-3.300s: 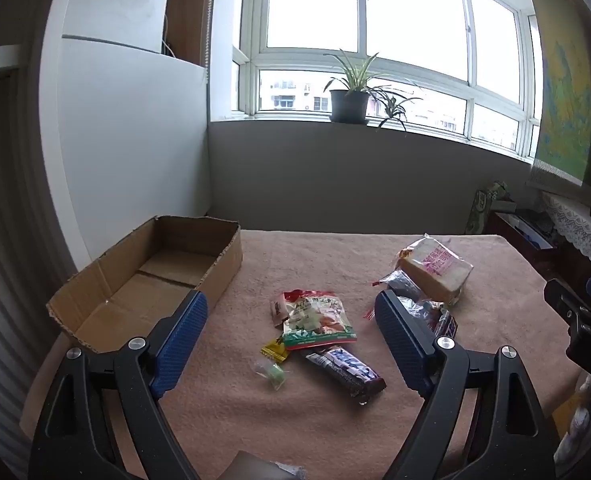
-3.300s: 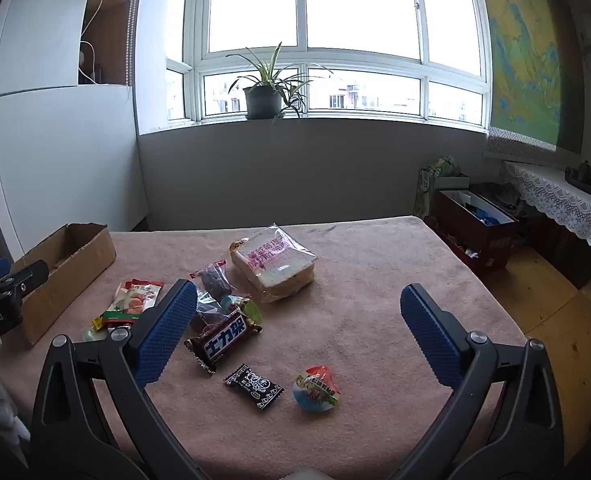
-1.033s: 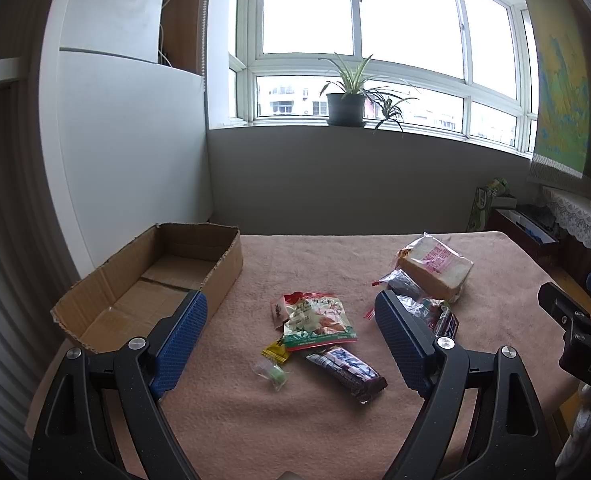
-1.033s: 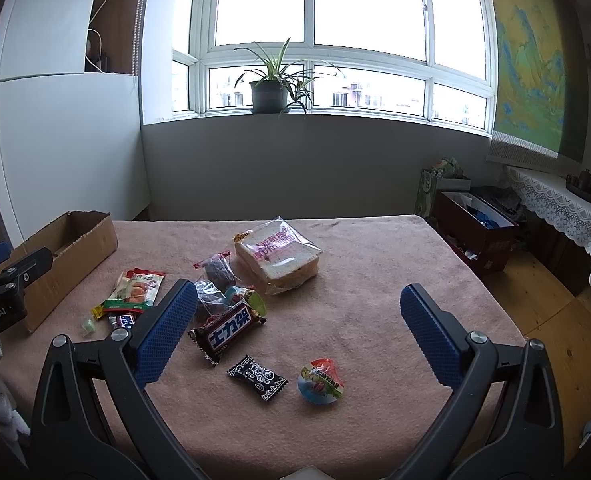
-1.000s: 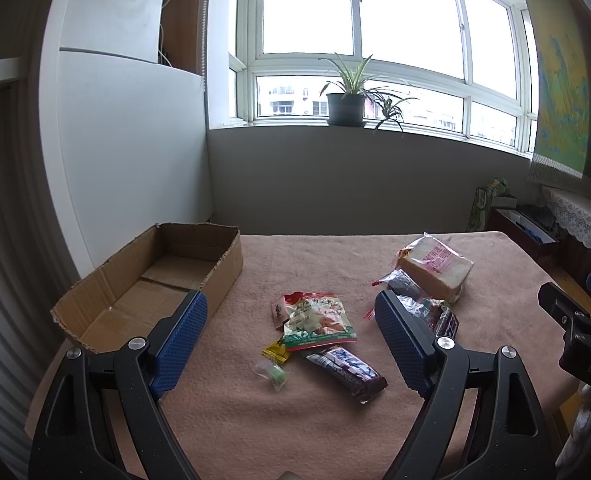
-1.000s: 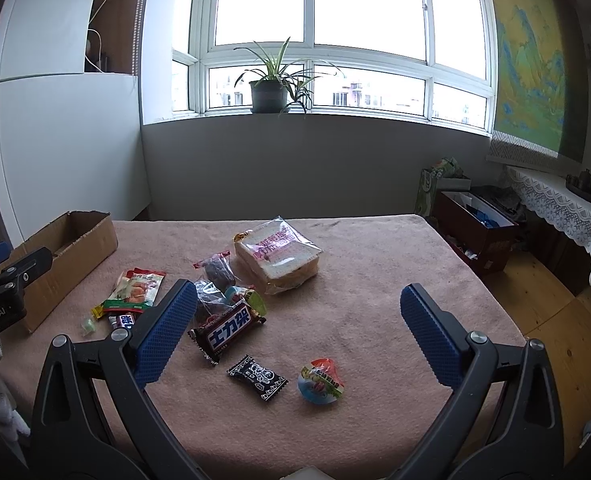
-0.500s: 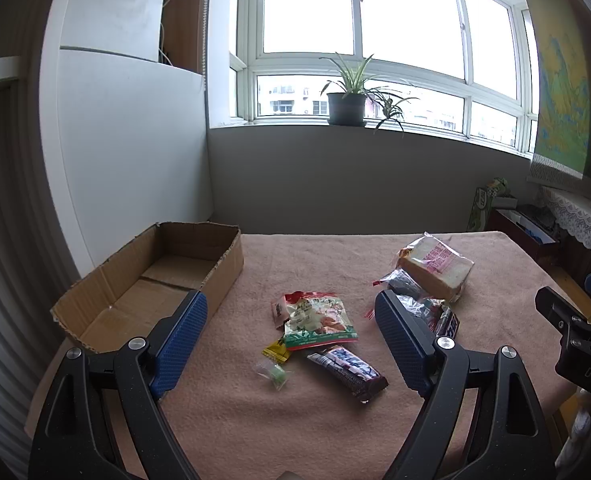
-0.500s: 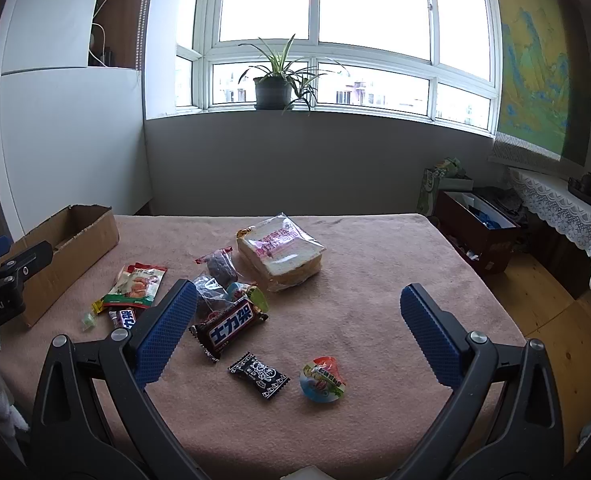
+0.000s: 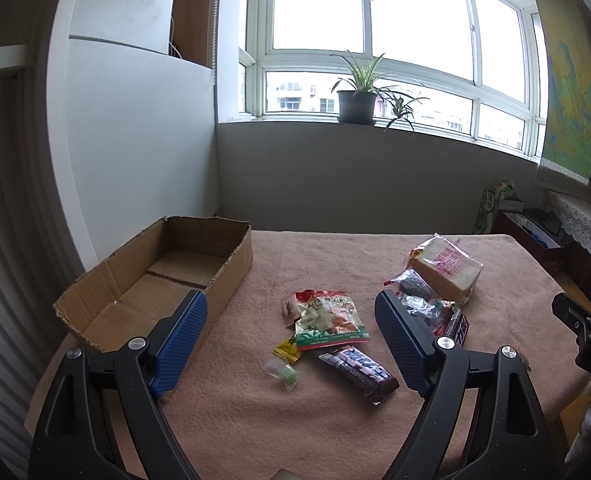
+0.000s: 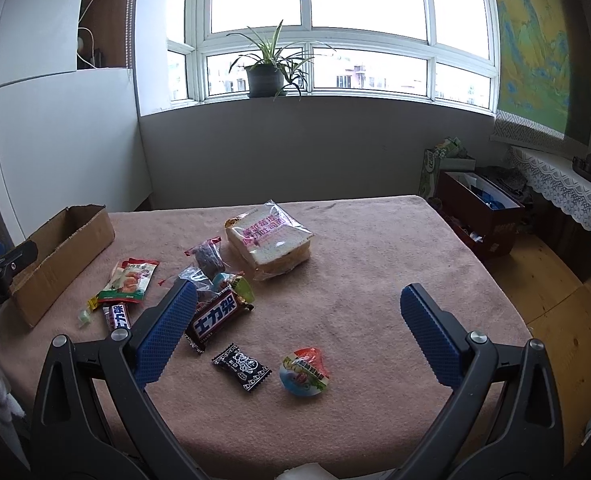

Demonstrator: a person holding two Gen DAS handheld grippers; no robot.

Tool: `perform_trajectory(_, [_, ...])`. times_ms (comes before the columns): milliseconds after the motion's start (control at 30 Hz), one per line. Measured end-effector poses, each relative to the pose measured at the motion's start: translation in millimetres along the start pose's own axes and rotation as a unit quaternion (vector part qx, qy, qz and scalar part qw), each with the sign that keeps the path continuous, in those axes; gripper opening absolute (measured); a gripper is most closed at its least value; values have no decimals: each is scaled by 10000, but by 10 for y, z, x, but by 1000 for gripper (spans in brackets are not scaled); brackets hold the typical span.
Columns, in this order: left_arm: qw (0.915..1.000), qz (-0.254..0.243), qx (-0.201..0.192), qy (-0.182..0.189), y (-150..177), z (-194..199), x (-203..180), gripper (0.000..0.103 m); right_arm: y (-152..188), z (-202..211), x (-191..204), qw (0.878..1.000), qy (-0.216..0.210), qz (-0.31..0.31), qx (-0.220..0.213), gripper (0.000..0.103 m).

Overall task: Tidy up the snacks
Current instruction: 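Move the left tool to the Snickers bar while the right tool moves to the round candy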

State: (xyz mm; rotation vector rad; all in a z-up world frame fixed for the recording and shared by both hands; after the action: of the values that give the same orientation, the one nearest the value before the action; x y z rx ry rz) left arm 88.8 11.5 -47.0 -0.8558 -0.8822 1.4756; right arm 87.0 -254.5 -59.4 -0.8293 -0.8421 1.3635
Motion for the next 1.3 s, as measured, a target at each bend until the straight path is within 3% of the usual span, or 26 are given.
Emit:
perform_trajectory(500, [9979,551,263,197,30,-116,273,86,285,-121,-388,9953,-456,-639,566,103])
perform_trajectory(700, [9960,555,542,453,164,-181,134,85,483,-201,-440,9926,-515,-769,786,103])
perform_trajectory(800, [9919,545,854,773,296,-254,-40,85,594,-272,-405,9909,-575,-772,946,103])
perform_trajectory(900, [9863,494,1204,1011,457,-338,-218,83,702,-338,-338,9899,-616,-636,1108,93])
perform_trajectory(1067, [9810,280,1583,1090,664,-446,-401,75,807,-426,-279,9882,-706,-566,1234,86])
perform_trajectory(1133, [9769,310,1752,1182,724,-490,-437,73,832,-459,-259,9875,-744,-543,1282,79])
perform_trajectory(1300, [9700,433,2037,1257,779,-636,-461,73,864,-537,-196,9863,-820,-445,1358,77])
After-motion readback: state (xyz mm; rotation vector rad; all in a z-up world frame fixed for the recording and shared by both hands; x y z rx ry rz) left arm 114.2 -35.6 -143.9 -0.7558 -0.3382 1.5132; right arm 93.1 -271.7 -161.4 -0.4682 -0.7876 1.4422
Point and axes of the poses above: each gripper's, at about its wrist camera, not at the fingertips, and z roughly against the way its jaws point, x to its left, y to its underside, the point moved 10 cm from there along -z, roughly the way its jaws point
